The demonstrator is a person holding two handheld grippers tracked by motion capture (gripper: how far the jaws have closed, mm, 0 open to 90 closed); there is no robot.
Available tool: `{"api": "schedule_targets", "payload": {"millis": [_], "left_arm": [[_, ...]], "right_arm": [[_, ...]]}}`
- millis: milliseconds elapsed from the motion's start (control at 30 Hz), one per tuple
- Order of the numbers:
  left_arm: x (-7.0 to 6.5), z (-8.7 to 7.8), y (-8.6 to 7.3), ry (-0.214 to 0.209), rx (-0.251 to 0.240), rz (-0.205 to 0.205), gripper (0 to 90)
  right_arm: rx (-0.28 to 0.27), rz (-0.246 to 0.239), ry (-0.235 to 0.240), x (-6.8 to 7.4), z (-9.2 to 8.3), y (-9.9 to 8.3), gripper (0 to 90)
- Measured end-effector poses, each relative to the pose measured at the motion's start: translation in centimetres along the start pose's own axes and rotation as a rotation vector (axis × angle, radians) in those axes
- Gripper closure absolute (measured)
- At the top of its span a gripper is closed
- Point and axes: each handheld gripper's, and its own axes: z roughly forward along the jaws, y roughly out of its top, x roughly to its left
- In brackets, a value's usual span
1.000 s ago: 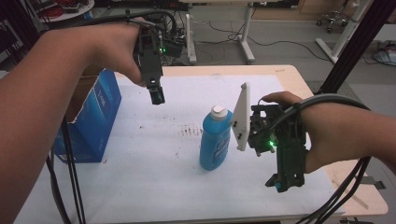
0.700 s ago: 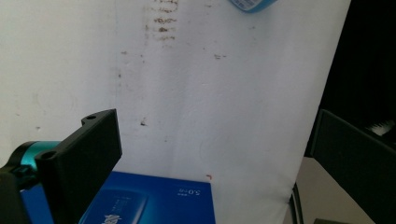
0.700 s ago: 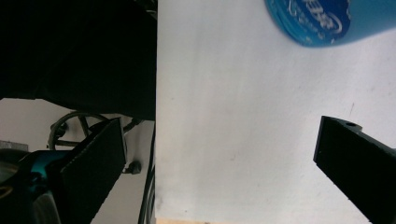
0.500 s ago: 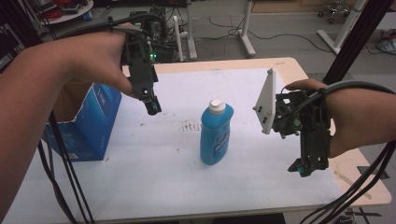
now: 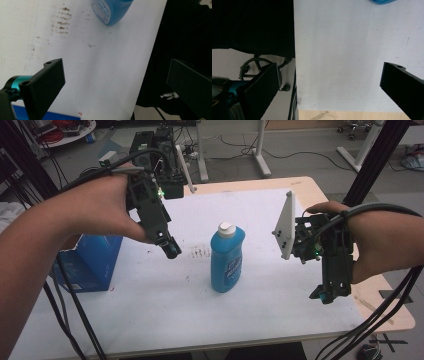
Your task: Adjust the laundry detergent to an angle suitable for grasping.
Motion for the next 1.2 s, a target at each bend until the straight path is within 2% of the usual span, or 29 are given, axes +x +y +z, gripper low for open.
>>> {"api": "schedule_targets", "payload": {"millis": [100,400,700,933,1000,1100,1200], "left_arm": [[-0.3,0.2,0.0,0.005,-0.001,-0.024,1.7],[-1.5,0.6,0.7,0.004,-0.07,-0.116,1.7],[-2.1,1.4,1.6,0.015,-0.136,-0.164,1.7],[-2.2,2.2,2.0,0.018,-0.217,-0.229,1.7],[-2.3,2.4,2.2,0.044,-0.238,-0.239,1.7],[-2.5,2.9,2.5,0.074,-0.242,-0.238,1.7],[-2.8,3.5,2.9,0.067,-0.254,-0.241,1.7]], "right_arm": [[0.0,0.002,-0.003,0.0,0.0,-0.1,1.8],[0.002,0.011,-0.006,0.2,0.0,-0.4,1.8],[0.0,0.013,-0.012,0.5,-0.1,-0.6,1.7],[0.002,0.018,-0.009,0.5,0.1,-1.0,1.8],[0.001,0.018,-0.009,0.5,0.2,-1.0,1.7],[-0.002,0.019,-0.007,0.5,0.3,-1.0,1.8],[-0.004,0.016,-0.009,0.4,0.4,-1.0,1.7]]}}
